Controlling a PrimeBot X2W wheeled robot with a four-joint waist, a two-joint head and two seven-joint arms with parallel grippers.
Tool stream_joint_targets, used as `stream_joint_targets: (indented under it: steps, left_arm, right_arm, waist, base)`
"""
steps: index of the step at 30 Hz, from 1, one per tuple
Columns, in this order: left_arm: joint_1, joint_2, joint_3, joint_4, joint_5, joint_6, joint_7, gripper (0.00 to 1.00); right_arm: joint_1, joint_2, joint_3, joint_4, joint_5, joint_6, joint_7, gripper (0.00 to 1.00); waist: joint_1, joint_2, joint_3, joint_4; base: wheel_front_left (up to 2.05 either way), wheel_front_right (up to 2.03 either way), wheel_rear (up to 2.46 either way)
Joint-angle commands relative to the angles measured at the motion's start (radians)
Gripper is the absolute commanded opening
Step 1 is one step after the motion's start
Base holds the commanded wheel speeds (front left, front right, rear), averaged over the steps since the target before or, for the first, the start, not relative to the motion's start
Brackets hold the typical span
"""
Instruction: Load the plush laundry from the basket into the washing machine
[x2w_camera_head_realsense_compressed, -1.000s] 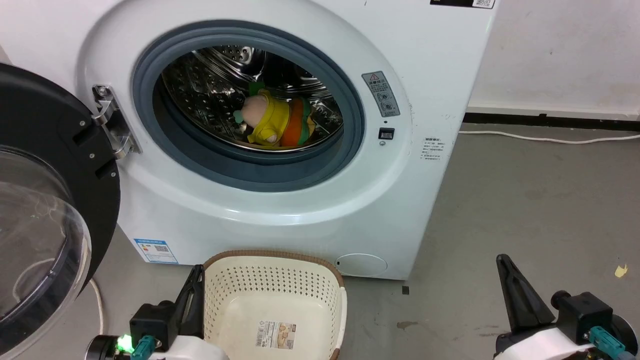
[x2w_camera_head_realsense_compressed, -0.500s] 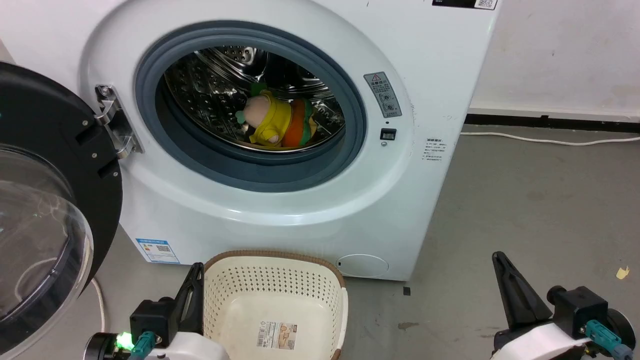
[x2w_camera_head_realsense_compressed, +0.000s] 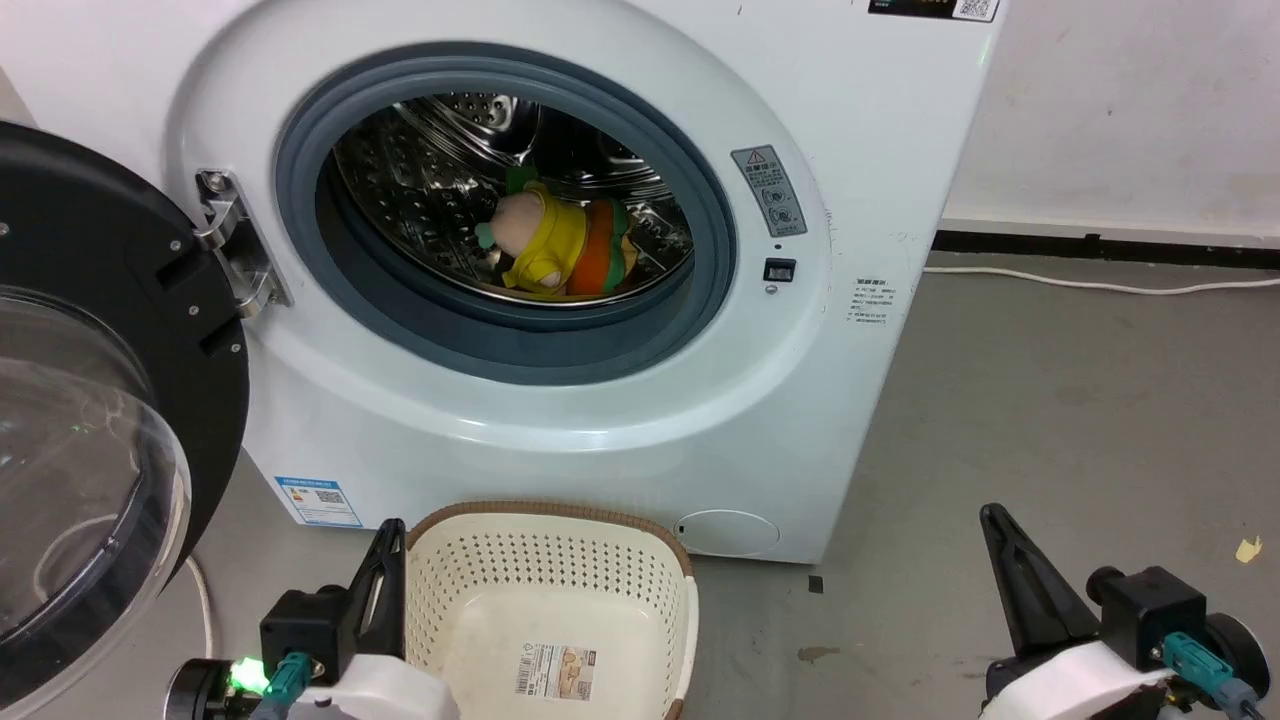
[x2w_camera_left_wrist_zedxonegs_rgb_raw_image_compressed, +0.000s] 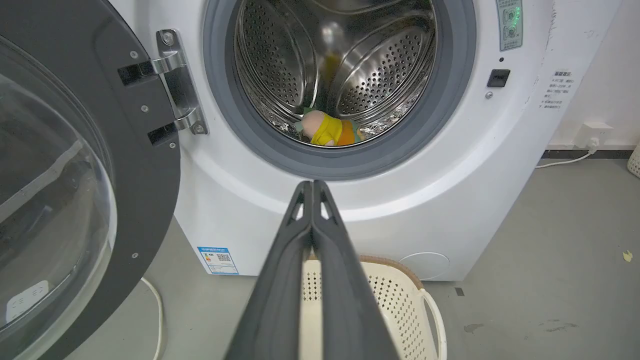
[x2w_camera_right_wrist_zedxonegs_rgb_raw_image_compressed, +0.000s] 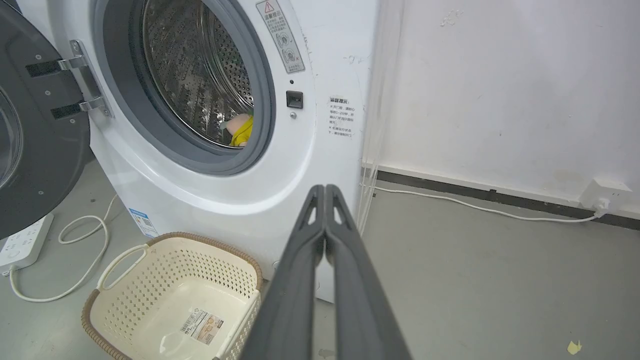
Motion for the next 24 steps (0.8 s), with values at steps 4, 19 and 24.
stream_joint_targets:
  steps: [4, 19, 24]
  left_arm:
    - [-0.020, -0.009, 0.009, -0.010, 0.013, -0.004, 0.014, 0.00]
    - [-0.025, -0.023, 0.026, -0.025, 0.035, -0.009, 0.044, 0.00]
    - [-0.027, -0.028, 0.032, -0.030, 0.042, -0.010, 0.055, 0.00]
  right_arm:
    - [-0.015, 0.000, 0.002, -0.008, -0.010, -0.001, 0.013, 0.00]
    - [-0.022, 0.000, 0.003, -0.013, -0.023, -0.001, 0.044, 0.00]
    - [-0.024, 0.000, 0.003, -0.015, -0.028, -0.001, 0.055, 0.00]
  waist:
    - [0.0000, 0.0000, -0.001, 0.001]
    - [0.0000, 0.0000, -0.004, 0.006]
    - [0.0000, 0.0000, -0.004, 0.008]
  base:
    - [0.00, 0.00, 0.00]
    - [0.00, 0.00, 0.00]
    - [0.00, 0.00, 0.00]
